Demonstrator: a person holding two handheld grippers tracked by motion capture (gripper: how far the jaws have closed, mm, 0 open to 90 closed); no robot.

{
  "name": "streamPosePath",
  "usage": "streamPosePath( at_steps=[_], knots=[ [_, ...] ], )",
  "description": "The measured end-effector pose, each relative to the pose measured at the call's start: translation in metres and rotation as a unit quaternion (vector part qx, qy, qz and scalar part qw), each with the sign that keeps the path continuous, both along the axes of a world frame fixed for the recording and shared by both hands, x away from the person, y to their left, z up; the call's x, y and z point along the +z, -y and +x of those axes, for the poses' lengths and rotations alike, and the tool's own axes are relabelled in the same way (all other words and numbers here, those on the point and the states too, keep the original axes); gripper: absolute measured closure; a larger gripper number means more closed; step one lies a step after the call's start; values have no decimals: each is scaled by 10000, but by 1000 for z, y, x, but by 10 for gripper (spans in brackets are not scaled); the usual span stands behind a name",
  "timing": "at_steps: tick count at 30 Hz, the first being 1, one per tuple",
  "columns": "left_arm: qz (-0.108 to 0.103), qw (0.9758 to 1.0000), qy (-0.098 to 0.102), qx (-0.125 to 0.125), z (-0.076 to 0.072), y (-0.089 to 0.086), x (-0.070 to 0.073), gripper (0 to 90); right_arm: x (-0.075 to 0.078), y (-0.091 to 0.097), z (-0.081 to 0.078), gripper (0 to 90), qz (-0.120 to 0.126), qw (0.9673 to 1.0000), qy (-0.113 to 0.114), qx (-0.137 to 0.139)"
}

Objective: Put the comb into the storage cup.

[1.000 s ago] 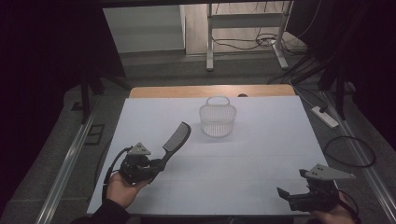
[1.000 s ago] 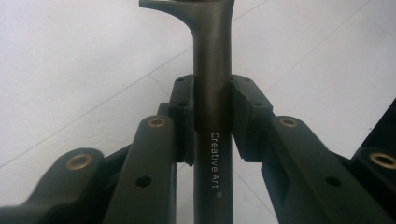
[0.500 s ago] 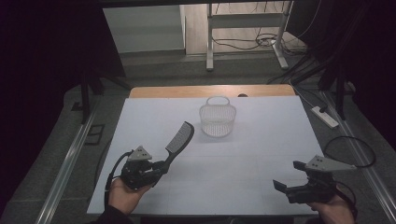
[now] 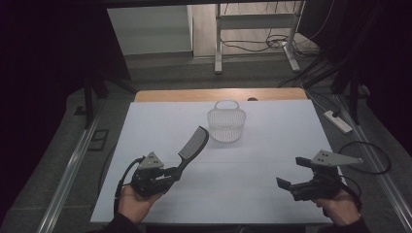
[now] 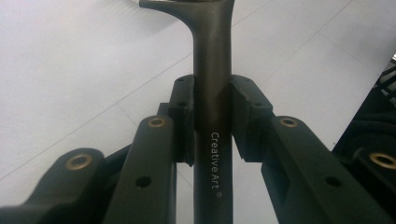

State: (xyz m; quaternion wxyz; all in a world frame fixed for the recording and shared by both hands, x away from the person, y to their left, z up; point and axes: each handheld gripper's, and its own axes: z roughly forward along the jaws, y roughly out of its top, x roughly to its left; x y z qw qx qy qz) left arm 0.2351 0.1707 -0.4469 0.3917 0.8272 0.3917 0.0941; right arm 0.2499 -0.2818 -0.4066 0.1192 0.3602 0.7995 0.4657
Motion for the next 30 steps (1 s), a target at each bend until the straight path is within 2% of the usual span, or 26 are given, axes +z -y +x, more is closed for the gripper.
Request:
streamPosePath(
  at_steps=[3,12,18,30],
  knots=[
    [-9,10000,2,-37,2,2,-1,717,1,-6,5,0,326,9992,-197,93],
    [-110,9999,59,-63,6,4,-1,717,2,-21,13,0,173,9997,-108,98],
    [-88,9998,98,-127,8,7,-1,717,2,-30,19,0,90,9997,-87,198],
    [-124,9996,109,-221,13,12,-3,717,5,-49,32,0,160,9990,-154,376]
  ],
)
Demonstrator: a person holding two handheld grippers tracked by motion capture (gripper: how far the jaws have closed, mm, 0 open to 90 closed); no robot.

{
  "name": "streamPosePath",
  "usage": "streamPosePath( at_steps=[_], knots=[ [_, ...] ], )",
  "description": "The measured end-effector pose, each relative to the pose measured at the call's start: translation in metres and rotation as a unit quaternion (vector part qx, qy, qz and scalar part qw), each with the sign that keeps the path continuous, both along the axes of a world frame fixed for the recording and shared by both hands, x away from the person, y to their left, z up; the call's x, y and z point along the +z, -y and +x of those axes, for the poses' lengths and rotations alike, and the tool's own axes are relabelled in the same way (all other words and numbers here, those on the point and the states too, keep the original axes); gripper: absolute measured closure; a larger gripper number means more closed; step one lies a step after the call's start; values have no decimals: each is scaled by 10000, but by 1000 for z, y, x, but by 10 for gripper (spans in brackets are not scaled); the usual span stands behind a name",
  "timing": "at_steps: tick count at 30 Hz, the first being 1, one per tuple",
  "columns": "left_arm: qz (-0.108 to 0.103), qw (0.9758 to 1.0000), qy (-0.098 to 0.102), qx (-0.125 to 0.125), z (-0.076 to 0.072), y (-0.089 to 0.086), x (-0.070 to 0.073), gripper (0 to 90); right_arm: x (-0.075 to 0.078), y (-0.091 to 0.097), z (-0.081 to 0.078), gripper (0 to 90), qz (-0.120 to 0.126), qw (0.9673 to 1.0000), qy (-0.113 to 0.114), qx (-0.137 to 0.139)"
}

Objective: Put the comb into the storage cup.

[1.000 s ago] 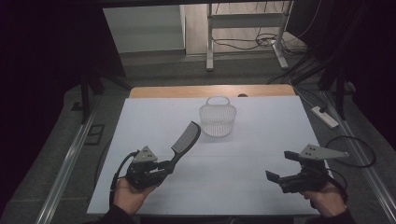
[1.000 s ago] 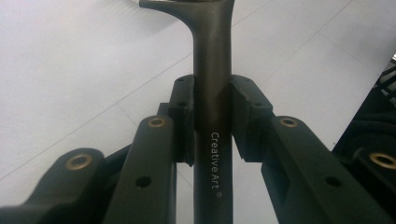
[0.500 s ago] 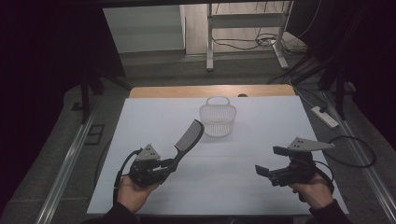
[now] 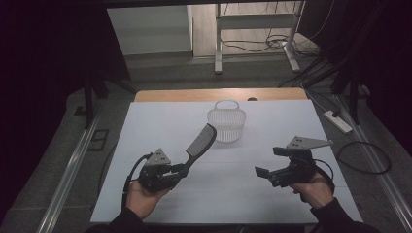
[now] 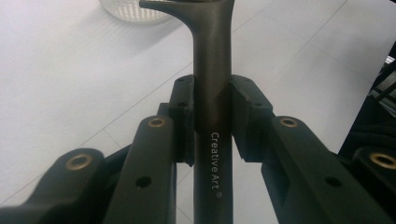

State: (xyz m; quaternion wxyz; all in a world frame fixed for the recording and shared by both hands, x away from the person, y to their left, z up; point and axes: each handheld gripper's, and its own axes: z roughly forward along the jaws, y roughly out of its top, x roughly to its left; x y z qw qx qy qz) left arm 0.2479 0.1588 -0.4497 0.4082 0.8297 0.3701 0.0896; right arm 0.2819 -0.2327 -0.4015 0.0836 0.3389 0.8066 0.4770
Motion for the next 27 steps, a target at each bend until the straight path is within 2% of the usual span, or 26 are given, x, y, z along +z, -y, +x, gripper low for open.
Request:
streamPosePath(
  at_steps=[13,19,22,27],
  knots=[
    [4,9999,45,-132,4,10,-3,717,-1,-28,15,0,31,9997,-105,231],
    [22,9998,66,-195,5,13,-3,717,-4,-42,26,0,95,9990,-315,292],
    [16,9998,92,-203,6,14,-3,717,-4,-46,28,0,78,9990,-328,308],
    [13,9996,126,-246,6,17,-3,717,-3,-55,32,0,40,9992,-219,330]
  ],
)
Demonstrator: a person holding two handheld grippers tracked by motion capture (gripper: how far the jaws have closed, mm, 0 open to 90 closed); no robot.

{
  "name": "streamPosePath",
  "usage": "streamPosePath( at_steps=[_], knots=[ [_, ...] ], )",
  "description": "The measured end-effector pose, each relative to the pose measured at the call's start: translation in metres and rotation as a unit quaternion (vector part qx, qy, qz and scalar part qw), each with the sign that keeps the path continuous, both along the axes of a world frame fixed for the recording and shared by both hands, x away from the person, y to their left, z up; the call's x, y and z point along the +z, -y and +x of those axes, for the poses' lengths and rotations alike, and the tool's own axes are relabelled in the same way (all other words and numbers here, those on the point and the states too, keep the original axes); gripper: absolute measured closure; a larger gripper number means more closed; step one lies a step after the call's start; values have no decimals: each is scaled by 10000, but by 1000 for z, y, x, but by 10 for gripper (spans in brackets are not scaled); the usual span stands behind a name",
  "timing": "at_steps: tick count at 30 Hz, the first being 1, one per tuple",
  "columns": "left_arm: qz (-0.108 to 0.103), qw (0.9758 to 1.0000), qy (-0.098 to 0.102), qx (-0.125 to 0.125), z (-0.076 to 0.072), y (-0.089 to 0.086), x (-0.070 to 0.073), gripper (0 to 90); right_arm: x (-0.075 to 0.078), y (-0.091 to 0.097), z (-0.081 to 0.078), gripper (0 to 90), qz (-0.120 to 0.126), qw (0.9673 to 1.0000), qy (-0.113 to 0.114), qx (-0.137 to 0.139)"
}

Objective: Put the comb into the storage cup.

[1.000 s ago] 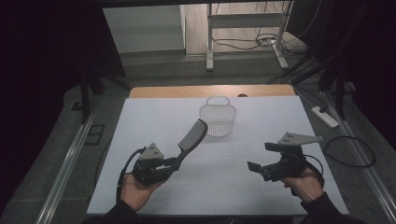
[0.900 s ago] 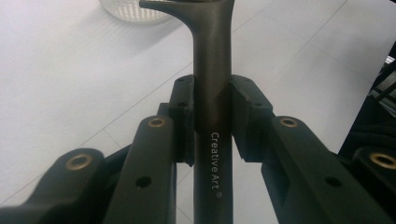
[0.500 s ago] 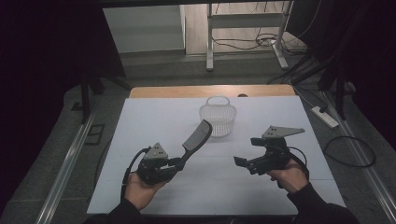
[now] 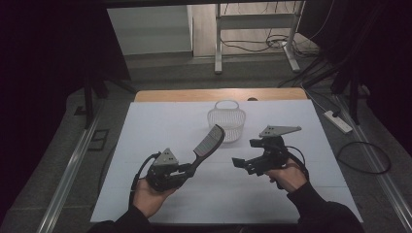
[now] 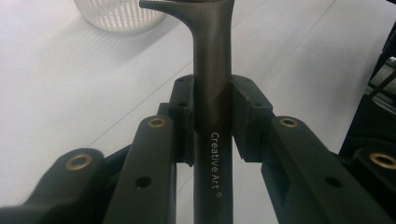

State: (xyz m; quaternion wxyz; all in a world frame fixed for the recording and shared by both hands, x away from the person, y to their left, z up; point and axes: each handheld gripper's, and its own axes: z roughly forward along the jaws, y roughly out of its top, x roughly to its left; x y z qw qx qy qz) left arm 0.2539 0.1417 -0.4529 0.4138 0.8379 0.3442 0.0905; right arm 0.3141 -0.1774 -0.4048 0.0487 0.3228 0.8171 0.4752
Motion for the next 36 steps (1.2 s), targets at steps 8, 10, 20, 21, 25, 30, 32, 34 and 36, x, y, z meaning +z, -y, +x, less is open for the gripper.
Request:
streamPosePath(
  at_steps=[8,10,20,21,25,30,32,34,36],
  knots=[
    [11,10000,36,-48,1,4,0,717,0,-15,8,0,-19,9996,-288,52],
    [1,10000,39,-59,1,5,0,717,0,-19,10,0,-15,9992,-374,105],
    [-9,9999,118,-110,0,8,2,717,-2,-38,16,0,-136,9978,-613,194],
    [-13,9998,130,-121,1,9,2,717,-2,-41,18,0,-132,9974,-678,203],
    [-22,9998,149,-127,1,10,2,717,-3,-44,22,0,-93,9966,-801,161],
    [-32,9997,178,-140,0,11,3,717,-3,-48,25,0,-84,9961,-863,145],
    [-42,9997,176,-145,0,11,3,717,-3,-50,27,0,-91,9959,-891,152],
    [-51,9997,181,-152,0,11,3,717,-4,-52,28,0,-91,9957,-909,165],
    [-43,9997,189,-164,0,12,3,717,-4,-54,29,0,-84,9950,-972,203]
  ],
)
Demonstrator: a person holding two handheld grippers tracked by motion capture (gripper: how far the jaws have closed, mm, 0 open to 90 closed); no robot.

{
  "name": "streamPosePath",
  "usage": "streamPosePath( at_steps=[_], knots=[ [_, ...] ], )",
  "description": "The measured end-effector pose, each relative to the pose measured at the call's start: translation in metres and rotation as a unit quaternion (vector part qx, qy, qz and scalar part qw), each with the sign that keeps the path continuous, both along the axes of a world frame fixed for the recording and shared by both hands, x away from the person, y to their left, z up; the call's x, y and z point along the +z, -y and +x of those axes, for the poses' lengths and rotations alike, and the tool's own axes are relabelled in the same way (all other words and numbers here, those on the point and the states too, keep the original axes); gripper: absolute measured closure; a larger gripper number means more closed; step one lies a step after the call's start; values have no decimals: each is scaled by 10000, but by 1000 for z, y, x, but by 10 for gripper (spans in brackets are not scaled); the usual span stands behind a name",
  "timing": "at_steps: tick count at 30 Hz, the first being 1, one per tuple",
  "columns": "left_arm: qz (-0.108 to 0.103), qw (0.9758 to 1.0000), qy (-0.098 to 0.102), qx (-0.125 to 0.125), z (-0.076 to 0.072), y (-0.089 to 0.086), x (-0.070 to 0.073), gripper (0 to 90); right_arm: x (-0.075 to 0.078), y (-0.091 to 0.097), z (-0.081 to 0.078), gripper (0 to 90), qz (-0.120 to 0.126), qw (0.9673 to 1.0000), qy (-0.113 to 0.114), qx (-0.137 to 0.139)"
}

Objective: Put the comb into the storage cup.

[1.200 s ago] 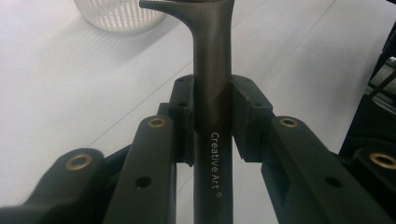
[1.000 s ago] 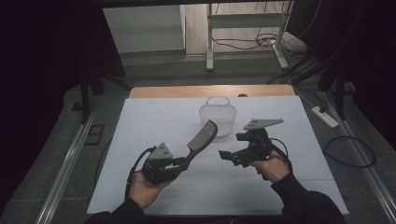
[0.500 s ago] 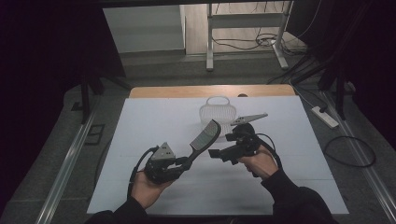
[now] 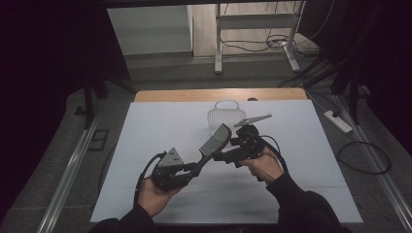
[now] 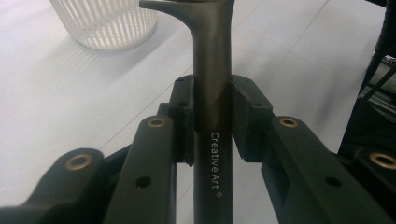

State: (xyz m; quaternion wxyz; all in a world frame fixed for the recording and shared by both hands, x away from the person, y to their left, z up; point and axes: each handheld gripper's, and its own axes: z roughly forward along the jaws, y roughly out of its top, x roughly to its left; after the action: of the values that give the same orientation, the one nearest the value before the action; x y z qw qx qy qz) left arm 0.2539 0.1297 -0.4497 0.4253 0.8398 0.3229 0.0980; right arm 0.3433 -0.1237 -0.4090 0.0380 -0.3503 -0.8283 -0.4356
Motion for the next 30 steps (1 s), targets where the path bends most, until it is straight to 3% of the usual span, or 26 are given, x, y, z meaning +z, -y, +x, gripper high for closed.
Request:
streamPosePath(
  at_steps=[13,14,15,16,17,18,19,20,21,22,23,26,27,30],
  knots=[
    [30,10000,69,-30,-2,2,1,717,-2,-4,4,13,26,9998,-186,-83],
    [35,10000,77,-31,-2,2,1,717,-2,-4,5,41,33,9998,-187,-92],
    [36,10000,85,-31,-3,2,1,717,-2,-2,5,140,97,9996,-233,-130],
    [37,9999,97,-30,-3,2,1,717,-2,-2,5,140,97,9996,-233,-130],
    [34,9999,111,-26,-3,2,1,717,-2,0,6,263,271,9991,-313,-81],
    [27,9999,128,-19,-3,2,1,717,-2,0,6,263,271,9991,-313,-81],
    [27,9999,147,-12,-4,2,2,717,-1,2,7,365,478,9980,-408,10],
    [31,9999,150,-12,-4,2,2,717,-1,2,7,365,478,9980,-408,10],
    [35,9999,159,-12,-4,2,2,717,-1,4,8,448,577,9973,-461,48],
    [37,9998,169,-6,-4,2,2,717,-1,4,8,448,577,9973,-461,48],
    [40,9998,187,-2,-4,2,2,717,-1,5,8,532,670,9964,-517,83],
    [48,9998,209,3,-5,2,2,717,-2,5,9,602,758,9953,-590,139],
    [65,9997,221,10,-5,2,2,717,-2,6,9,664,819,9945,-627,187],
    [53,9998,215,4,-5,3,1,717,-3,6,9,688,862,9939,-660,209]
  ],
)
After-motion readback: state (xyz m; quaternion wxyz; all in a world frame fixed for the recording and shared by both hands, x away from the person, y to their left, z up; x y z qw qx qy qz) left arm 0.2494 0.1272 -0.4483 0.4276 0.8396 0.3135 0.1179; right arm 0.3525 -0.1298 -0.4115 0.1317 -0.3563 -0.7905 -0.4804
